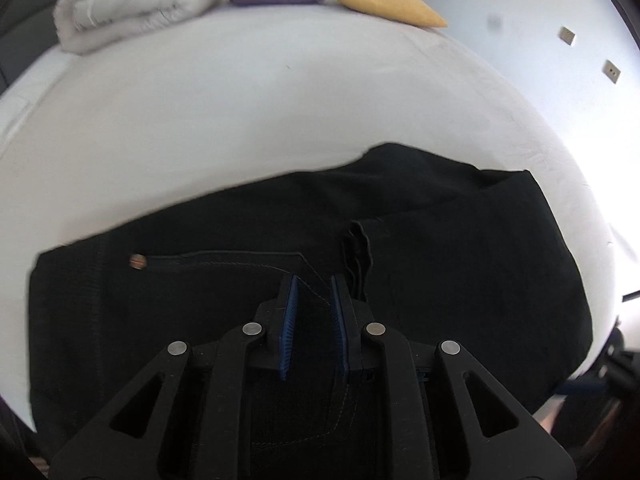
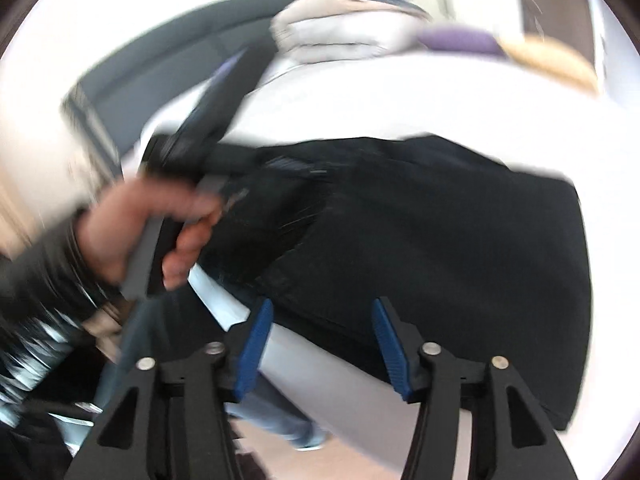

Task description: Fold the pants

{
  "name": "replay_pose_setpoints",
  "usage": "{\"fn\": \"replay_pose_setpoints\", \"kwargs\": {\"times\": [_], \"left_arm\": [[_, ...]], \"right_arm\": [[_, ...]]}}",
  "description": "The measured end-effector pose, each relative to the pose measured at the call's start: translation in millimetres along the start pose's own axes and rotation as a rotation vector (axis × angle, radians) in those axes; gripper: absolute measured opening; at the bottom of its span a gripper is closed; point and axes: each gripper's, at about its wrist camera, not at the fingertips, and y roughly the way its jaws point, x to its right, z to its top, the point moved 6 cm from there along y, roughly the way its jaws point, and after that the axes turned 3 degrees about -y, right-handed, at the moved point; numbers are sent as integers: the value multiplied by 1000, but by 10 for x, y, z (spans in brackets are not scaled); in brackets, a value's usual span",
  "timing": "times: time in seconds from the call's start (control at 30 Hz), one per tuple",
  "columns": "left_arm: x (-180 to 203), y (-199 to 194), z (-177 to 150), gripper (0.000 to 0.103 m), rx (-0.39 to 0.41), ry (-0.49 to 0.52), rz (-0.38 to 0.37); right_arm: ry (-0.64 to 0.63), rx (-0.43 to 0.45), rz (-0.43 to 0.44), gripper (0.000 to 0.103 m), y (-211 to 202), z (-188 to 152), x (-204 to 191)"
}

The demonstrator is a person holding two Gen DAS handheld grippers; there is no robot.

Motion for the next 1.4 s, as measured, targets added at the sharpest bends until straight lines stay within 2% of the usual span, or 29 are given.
{"fn": "replay_pose_setpoints", "kwargs": {"times": [0.13,0.2,0.3,0.33,0.43,0.53,0.6,0.63,0.67,0.8,1.13,1.4], "left_arm": [[313,-202,-91,16,62,93,22],[546,-145,-222,16,36,164,15],[735,135,-466,16,-51,205,17],[755,147,-485,16,-28,222,40],[765,168,-476,16,-44,223,60],[774,195,-471,16,-52,228,61],[757,188,-463,16,-55,223,56],[756,193,-458,16,-56,220,55],[752,194,-458,16,-55,219,55],[815,193,-469,16,-47,219,59],[771,152,-493,16,-30,199,35],[679,156,-506,16,-18,162,-5]], "right_arm": [[222,52,65,49,-279,208,835],[307,66,115,45,-315,305,1191],[404,65,199,44,-262,420,1618],[443,66,209,42,-221,454,1792],[511,37,251,41,-79,457,1958],[546,19,226,39,111,443,2178],[574,-8,239,34,287,350,2066],[581,-21,228,25,309,349,2044],[578,-30,227,22,313,311,2048],[560,-62,245,22,217,118,1935],[542,-88,307,24,-66,-288,1337],[593,-73,311,24,-199,-532,1195]]}}
